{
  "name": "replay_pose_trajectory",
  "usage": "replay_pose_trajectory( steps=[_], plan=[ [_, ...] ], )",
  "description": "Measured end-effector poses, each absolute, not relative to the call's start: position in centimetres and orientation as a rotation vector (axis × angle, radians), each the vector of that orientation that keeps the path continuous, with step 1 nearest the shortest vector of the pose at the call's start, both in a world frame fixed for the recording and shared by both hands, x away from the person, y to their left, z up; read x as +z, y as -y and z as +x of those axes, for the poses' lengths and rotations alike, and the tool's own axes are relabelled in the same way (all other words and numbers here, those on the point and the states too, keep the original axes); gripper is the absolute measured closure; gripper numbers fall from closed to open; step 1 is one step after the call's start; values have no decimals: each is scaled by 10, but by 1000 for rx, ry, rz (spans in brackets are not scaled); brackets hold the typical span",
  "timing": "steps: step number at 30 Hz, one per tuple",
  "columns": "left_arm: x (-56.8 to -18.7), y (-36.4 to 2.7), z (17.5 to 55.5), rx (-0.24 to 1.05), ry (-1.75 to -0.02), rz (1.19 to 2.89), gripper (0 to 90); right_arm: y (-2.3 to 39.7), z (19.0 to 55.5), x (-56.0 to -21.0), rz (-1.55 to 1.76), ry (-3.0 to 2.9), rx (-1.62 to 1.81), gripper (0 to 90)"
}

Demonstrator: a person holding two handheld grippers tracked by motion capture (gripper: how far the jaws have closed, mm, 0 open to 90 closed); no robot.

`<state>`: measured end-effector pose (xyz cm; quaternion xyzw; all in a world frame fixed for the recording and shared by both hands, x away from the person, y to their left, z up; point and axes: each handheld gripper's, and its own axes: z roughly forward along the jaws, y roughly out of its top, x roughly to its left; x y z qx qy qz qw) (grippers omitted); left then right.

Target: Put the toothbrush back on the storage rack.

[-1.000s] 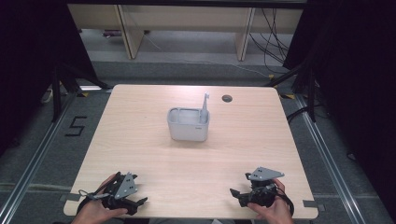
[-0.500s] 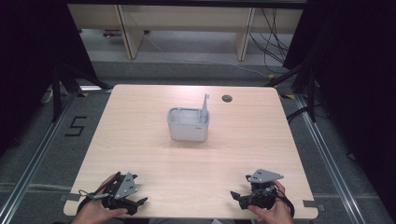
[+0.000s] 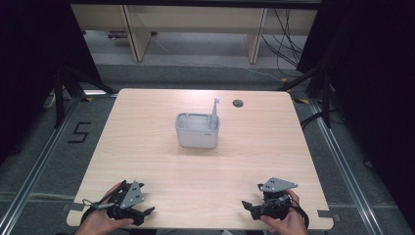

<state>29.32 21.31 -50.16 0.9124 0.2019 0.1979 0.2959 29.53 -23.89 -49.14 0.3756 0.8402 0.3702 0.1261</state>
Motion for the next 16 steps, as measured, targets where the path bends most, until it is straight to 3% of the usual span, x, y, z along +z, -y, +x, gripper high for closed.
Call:
replay_pose_trajectory(
  steps=[16],
  plan=[
    [-502, -213, 293, 527, -540, 2424, 164, 240, 296, -491, 1110, -2433, 1074, 169]
  ],
)
